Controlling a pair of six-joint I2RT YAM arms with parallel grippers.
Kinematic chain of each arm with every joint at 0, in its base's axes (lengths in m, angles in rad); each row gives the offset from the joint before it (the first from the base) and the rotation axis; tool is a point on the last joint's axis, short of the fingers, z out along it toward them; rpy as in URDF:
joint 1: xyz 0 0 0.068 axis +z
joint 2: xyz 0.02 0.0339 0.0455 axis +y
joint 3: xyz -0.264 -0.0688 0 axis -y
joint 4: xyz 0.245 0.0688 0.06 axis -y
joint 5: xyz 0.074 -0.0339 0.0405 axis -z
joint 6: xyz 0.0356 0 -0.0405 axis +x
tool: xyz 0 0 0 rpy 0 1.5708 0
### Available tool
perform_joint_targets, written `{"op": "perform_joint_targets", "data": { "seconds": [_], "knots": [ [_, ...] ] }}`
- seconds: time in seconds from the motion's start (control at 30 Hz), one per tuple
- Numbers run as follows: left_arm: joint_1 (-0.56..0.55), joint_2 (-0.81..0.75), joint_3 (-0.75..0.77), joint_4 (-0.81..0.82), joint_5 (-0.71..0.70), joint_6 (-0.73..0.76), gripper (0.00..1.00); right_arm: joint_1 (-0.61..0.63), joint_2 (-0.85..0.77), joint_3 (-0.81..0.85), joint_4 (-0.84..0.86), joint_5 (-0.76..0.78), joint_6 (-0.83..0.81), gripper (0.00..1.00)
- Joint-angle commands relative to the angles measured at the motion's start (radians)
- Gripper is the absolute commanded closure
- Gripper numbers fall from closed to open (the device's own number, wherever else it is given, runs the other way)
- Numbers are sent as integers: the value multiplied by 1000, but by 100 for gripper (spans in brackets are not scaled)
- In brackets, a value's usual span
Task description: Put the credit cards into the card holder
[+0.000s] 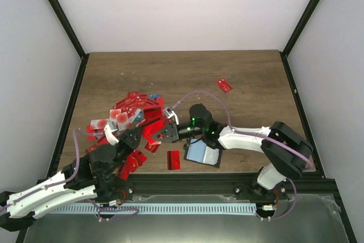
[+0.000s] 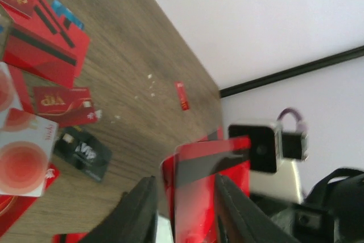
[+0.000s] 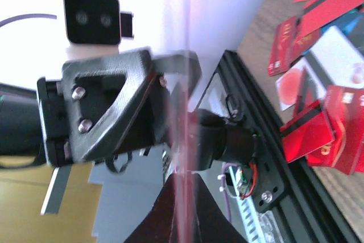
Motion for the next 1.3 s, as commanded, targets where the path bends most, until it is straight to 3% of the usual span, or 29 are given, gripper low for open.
{"op": "perform_joint_targets", "data": {
  "seconds": [0.0,0.07,0.17,0.33,0.5,0.67,0.87,1.0,1.27],
  "knots": [
    [-1,28,-42,-87,-57,-104,53,-18,39,60,-193,94,-27,99],
    [-1,36,-50,-119,-72,-136,25,-25,54,64,-226,97,-34,99],
    [-1,32,-46,-151,-88,-151,1,-29,63,82,-313,130,-69,99],
    [-1,44,-24,-240,-124,-178,0,-29,60,215,-728,402,-265,99],
    [0,56,-61,-155,-110,-113,0,-31,21,242,-821,492,-336,99],
    [0,47,-99,64,-36,111,0,-49,-76,209,-788,455,-373,99],
    [0,48,-182,387,150,306,2,-101,-297,39,-639,313,-356,99],
    [2,104,-224,628,310,375,8,-106,-437,-68,-543,240,-311,99],
    [2,286,-190,854,470,409,19,-106,-615,-175,-374,130,-232,99]
  ]
}}
